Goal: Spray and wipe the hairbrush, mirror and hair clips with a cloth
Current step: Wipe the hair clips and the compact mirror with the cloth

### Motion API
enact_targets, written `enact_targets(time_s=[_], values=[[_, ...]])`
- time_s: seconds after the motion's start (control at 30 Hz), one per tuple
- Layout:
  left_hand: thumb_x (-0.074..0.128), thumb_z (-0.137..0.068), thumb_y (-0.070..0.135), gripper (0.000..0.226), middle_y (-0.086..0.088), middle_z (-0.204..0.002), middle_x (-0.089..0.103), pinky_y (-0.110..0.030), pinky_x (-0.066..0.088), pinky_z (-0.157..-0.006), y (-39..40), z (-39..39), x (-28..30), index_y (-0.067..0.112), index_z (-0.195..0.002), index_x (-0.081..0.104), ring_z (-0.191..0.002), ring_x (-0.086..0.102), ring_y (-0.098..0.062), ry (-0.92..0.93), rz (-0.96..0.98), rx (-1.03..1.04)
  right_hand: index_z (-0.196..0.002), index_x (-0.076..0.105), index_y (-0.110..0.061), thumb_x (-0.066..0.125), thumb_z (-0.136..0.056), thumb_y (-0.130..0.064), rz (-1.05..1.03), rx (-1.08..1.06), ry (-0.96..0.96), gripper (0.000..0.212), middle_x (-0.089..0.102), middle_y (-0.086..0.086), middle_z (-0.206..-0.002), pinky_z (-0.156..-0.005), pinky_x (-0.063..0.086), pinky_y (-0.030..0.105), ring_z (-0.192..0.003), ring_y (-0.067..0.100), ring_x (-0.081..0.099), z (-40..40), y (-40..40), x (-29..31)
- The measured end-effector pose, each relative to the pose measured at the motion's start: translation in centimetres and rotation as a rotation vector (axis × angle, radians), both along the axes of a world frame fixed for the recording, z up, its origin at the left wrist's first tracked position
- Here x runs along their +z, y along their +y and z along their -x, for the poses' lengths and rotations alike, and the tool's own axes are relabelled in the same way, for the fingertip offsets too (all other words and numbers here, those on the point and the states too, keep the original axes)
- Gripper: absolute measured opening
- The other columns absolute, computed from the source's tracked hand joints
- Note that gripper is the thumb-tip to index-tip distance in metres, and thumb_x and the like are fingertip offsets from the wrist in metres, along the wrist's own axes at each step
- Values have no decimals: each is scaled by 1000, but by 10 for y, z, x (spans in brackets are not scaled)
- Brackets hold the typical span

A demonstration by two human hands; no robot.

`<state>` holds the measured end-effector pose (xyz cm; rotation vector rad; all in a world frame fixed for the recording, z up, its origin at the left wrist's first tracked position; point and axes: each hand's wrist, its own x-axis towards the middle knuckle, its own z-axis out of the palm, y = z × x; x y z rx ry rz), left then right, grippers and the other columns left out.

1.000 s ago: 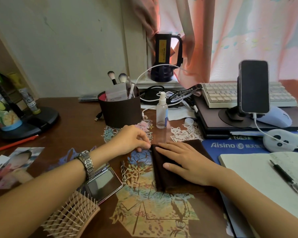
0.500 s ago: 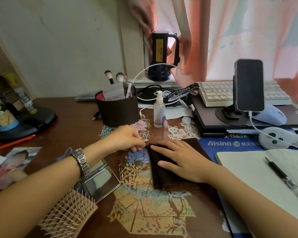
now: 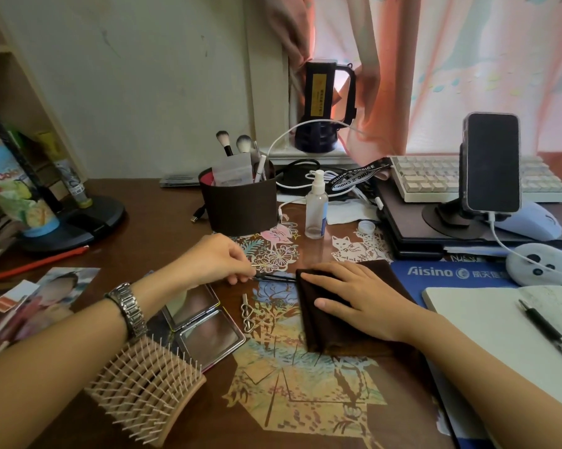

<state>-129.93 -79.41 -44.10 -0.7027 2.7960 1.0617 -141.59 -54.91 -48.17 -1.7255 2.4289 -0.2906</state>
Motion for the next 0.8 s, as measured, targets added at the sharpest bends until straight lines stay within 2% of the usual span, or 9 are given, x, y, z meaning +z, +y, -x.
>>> enact_targets(time_s=[0.17, 0.27, 0.37, 0.47, 0.53, 0.63, 0.73, 0.8], values=[[75, -77, 30, 13, 3, -75, 74, -17, 49, -62, -2, -7, 1, 18, -76, 76, -58, 64, -3, 16, 88, -47, -146, 21, -43, 20, -92, -61, -2, -5, -12, 57, 23, -17, -151, -114, 15, 27, -138, 5, 19, 1, 1, 0], [77, -76, 30, 9, 4, -73, 73, -19, 52, -60, -4, -11, 1, 21, -75, 75, -59, 65, -5, 72, 161, -64, -146, 22, -43, 19, -91, -62, 2, -6, -25, 58, 24, -17, -151, -115, 16, 28, -138, 6, 19, 1, 1, -1], [78, -74, 32, 7, 9, -71, 72, -28, 56, -64, -6, -15, 3, 26, -72, 75, -67, 65, -5, 150, 280, -128, -146, 23, -43, 21, -92, -60, 14, -6, -33, 56, 25, -17, -150, -114, 16, 28, -137, 6, 21, 1, 1, 0], [72, -79, 37, 6, 17, -81, 68, -18, 44, -60, -5, -19, 5, 31, -79, 74, -70, 57, 2, 118, 539, -231, -146, 23, -43, 22, -93, -60, 16, -7, -34, 56, 25, -17, -150, -114, 16, 28, -137, 6, 20, 1, 2, -1], [70, -81, 40, 7, 18, -88, 67, -13, 40, -61, -6, -21, 5, 34, -84, 72, -73, 54, 3, 97, 644, -306, -146, 23, -43, 20, -92, -60, 15, -4, -27, 57, 24, -18, -150, -114, 16, 28, -137, 6, 20, 1, 1, -1], [71, -78, 43, 10, 21, -88, 64, -17, 43, -66, -10, -22, 5, 36, -86, 72, -80, 53, 3, 66, 609, -338, -146, 22, -43, 19, -91, -61, 13, -3, -28, 58, 24, -18, -150, -114, 16, 28, -137, 5, 20, 1, 1, 0], [75, -74, 44, 12, 24, -77, 59, -17, 37, -58, -13, -21, 6, 36, -82, 71, -72, 53, 4, 99, 508, -297, -147, 22, -43, 19, -91, -62, 17, -1, -25, 59, 24, -18, -150, -113, 16, 28, -137, 5, 20, 1, 2, -1], [76, -73, 42, 12, 21, -78, 63, -21, 41, -59, -15, -19, 6, 34, -80, 72, -71, 55, 2, 137, 405, -256, -146, 23, -43, 18, -91, -62, 20, -1, -25, 59, 24, -18, -150, -113, 16, 29, -137, 6, 20, 1, 2, -2]])
